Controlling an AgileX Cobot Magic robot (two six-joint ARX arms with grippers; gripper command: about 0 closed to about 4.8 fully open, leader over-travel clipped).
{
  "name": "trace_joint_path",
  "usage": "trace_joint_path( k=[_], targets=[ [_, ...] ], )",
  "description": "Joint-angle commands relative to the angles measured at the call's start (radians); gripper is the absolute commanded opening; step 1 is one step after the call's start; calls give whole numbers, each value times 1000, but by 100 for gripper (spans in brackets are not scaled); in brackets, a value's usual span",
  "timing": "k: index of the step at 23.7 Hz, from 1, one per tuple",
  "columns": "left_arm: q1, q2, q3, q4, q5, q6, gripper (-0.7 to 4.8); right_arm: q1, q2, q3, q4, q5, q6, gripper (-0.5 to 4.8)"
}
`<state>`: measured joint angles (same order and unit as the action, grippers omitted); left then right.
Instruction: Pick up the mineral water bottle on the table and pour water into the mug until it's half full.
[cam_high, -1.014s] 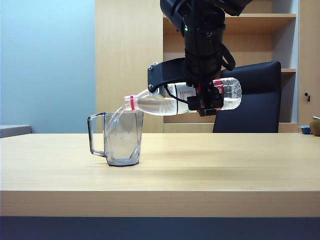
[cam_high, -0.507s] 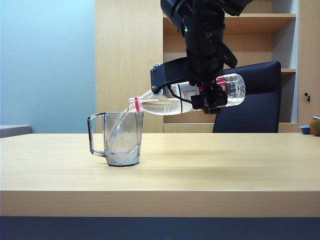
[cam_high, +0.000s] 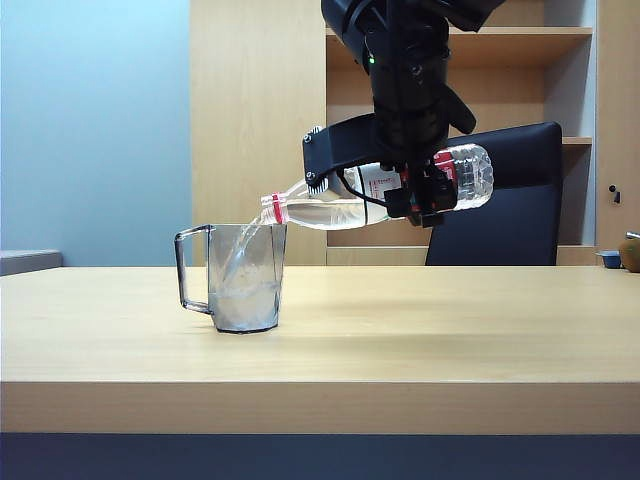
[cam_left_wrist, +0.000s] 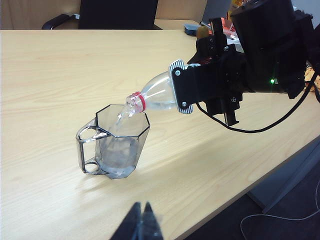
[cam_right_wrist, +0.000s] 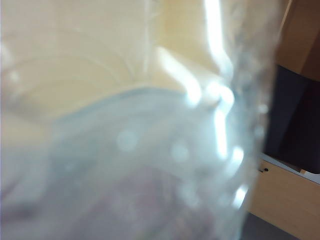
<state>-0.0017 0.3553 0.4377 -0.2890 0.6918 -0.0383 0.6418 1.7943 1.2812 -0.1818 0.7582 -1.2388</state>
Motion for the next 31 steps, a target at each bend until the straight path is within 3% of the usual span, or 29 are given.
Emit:
trace_joint_path(
  k=[1, 10, 12, 19, 20, 23, 31],
  targets=[
    [1, -1, 6, 12, 1, 4, -5, 3, -12, 10, 30, 11, -1, 314],
    [1, -1, 6, 12, 1, 4, -5, 3, -12, 9, 37, 11, -10, 314],
    [1, -1, 6, 12, 1, 4, -5, 8, -12, 9, 35, 7, 42, 312],
    [1, -1, 5, 12, 0, 4, -5, 13, -13, 0, -76, -122, 443, 278],
    [1, -1, 5, 12, 0, 5, -5, 13, -13, -15, -87, -161, 545, 272],
    [1, -1, 5, 12, 0, 5, -5, 9, -42, -105, 58, -288, 736, 273],
    [1, 0, 5, 12, 0, 5, -5, -22, -94, -329, 544, -463, 1025, 273]
  ],
)
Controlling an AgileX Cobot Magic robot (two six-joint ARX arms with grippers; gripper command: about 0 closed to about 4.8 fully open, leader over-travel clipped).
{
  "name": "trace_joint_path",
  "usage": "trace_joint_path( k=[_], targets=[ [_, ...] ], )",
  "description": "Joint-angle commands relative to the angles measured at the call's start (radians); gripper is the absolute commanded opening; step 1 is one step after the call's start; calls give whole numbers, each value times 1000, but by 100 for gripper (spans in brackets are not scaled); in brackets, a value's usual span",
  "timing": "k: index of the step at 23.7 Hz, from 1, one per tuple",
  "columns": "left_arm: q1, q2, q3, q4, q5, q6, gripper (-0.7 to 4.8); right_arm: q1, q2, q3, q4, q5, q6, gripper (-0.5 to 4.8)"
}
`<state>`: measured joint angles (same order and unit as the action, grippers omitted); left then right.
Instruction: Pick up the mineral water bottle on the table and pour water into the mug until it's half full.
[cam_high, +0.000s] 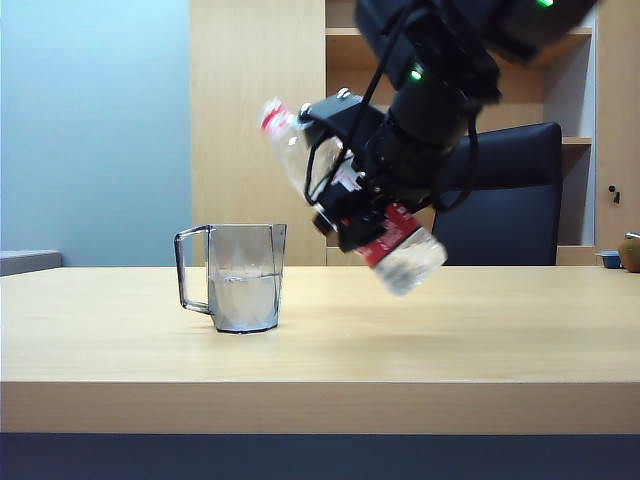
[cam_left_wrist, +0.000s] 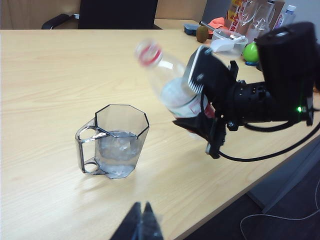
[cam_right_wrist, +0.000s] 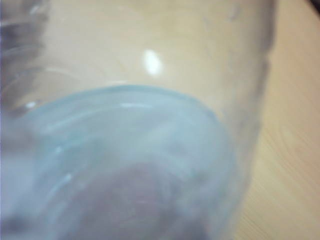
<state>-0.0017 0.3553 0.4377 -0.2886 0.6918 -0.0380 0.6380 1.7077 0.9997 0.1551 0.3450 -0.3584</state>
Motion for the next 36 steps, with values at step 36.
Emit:
trace_joint_path(
  k=[36],
  targets=[
    [1, 0, 5, -16, 1, 51, -5, -119, 219, -343, 1004, -154, 305, 479]
  ],
)
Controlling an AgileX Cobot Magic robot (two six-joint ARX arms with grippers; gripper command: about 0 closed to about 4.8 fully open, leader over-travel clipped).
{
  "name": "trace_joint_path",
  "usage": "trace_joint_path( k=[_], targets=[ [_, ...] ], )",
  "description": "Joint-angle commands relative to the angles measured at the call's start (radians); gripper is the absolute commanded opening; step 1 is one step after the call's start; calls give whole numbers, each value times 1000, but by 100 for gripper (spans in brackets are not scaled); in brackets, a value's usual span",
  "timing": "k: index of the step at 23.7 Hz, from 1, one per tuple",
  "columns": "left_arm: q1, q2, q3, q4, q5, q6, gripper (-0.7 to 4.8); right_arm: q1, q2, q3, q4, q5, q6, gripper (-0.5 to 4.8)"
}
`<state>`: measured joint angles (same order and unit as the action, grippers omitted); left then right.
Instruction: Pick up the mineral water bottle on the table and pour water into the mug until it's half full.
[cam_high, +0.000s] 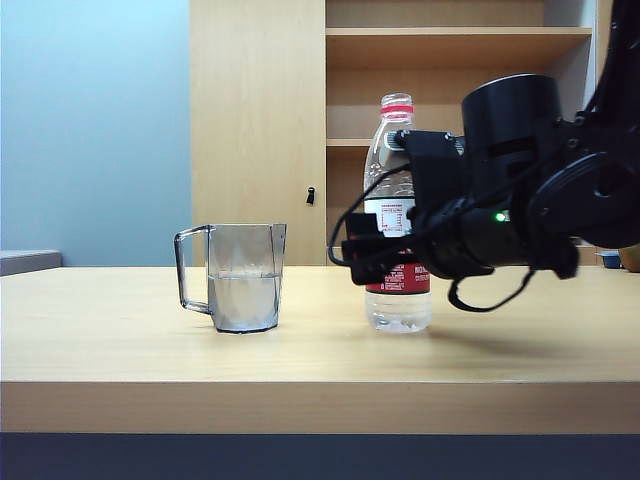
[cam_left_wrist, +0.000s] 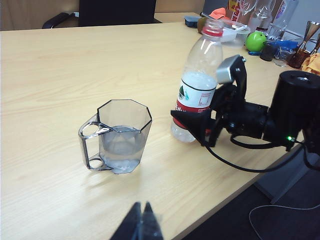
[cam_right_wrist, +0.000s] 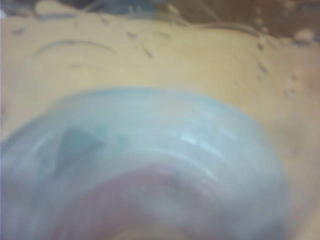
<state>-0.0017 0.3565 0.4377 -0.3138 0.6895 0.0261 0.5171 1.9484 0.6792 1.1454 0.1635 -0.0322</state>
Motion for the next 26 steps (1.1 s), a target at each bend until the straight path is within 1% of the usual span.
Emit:
trace_joint_path(
  k=[1, 3, 5, 8, 11, 15, 17, 18, 19, 20, 23, 24, 25, 26],
  targets=[
    [1, -1, 5, 12, 3, -29, -5, 2, -28, -32, 13, 36, -27, 479],
    [1, -15, 5, 21, 7, -64, -5, 1, -60, -69, 11, 47, -29, 479],
    [1, -58, 5, 37, 4, -69, -5, 2, -101, -108, 11, 49, -29, 479],
    [1, -154, 5, 40, -92, -129, -5, 2, -166, -175, 11, 95, -28, 479],
    [1, -237, 5, 30, -182, -144, -5, 2, -220, -229, 11, 111, -27, 479],
    [1, -339, 5, 4, -322, -142, -5, 3, -297, -292, 11, 116, -18, 479],
    [0, -353, 5, -7, -378, -138, -5, 13, -345, -323, 11, 122, -16, 479],
    [1, -353, 4, -12, -391, -137, -5, 17, -367, -335, 10, 127, -16, 479],
    [1, -352, 2, -14, -394, -124, -5, 25, -390, -348, 11, 131, -16, 479],
    [1, -353, -9, -14, -404, -74, -5, 54, -442, -373, 11, 159, -16, 479],
    [1, -353, -32, -21, -436, -29, -5, 106, -527, -407, 11, 233, -6, 479],
    [0, -353, -44, -19, -450, -24, -5, 132, -555, -415, 11, 253, 0, 453],
    [0, -353, -60, -13, -464, -20, -5, 165, -589, -425, 11, 275, 5, 383],
    [1, -353, -81, -4, -470, -13, -5, 190, -618, -432, 10, 291, 5, 324]
  ],
)
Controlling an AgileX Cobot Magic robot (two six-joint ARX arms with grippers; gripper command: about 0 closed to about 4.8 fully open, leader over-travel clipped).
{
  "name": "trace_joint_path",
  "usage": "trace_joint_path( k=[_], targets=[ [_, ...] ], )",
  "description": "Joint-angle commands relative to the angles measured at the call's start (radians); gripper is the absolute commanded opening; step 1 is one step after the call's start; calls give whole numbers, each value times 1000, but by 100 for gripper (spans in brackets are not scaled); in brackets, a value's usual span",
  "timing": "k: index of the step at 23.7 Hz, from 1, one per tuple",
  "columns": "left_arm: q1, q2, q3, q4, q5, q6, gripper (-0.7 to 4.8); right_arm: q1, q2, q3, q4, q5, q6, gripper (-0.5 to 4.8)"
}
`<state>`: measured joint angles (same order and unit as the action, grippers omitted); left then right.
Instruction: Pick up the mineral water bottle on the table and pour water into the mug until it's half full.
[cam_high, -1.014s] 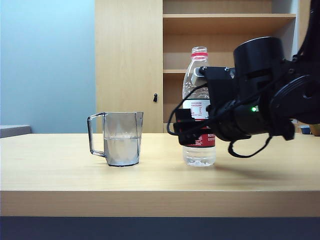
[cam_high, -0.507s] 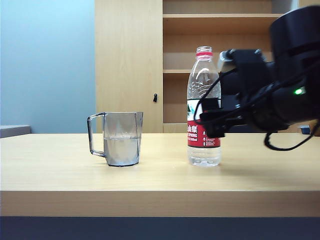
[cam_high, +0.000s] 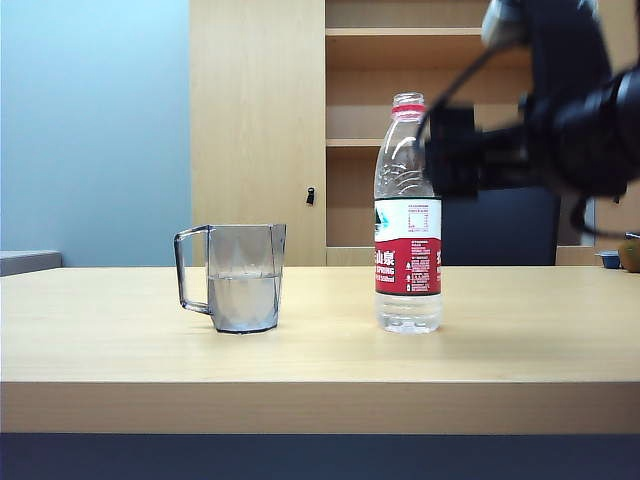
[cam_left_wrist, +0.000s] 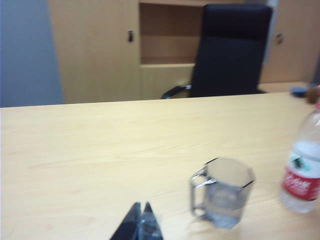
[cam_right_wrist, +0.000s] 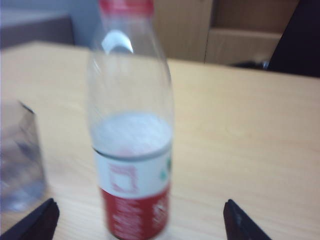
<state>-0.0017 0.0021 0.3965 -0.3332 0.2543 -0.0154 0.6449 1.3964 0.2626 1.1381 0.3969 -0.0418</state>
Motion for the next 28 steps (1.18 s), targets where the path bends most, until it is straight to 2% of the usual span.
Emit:
trace_joint_path(
  k=[1, 2, 3, 4, 13, 19, 25, 28],
  targets=[
    [1, 2, -59, 26, -32, 34, -5, 90, -92, -20, 16, 66, 15, 266],
    [-1, 2, -106, 59, -31, 34, -5, 152, -147, -25, 6, 82, 14, 142],
    [0, 2, -125, 71, -31, 34, -5, 183, -177, -25, -4, 83, 14, 78],
    [0, 2, -167, 101, -32, 34, -5, 236, -214, -24, -13, 85, 14, -13],
    [1, 2, -275, 169, -34, 34, -5, 430, -321, -23, -10, 106, 14, -6],
    [1, 2, -327, 197, -140, 34, -5, 511, -332, -23, -3, 95, 15, -5],
    [1, 1, -375, 246, -150, 34, -5, 513, -328, -24, -63, 99, 15, -5],
    [1, 1, -387, 227, -173, 34, -5, 513, -328, -24, -106, 99, 15, -5]
  ],
)
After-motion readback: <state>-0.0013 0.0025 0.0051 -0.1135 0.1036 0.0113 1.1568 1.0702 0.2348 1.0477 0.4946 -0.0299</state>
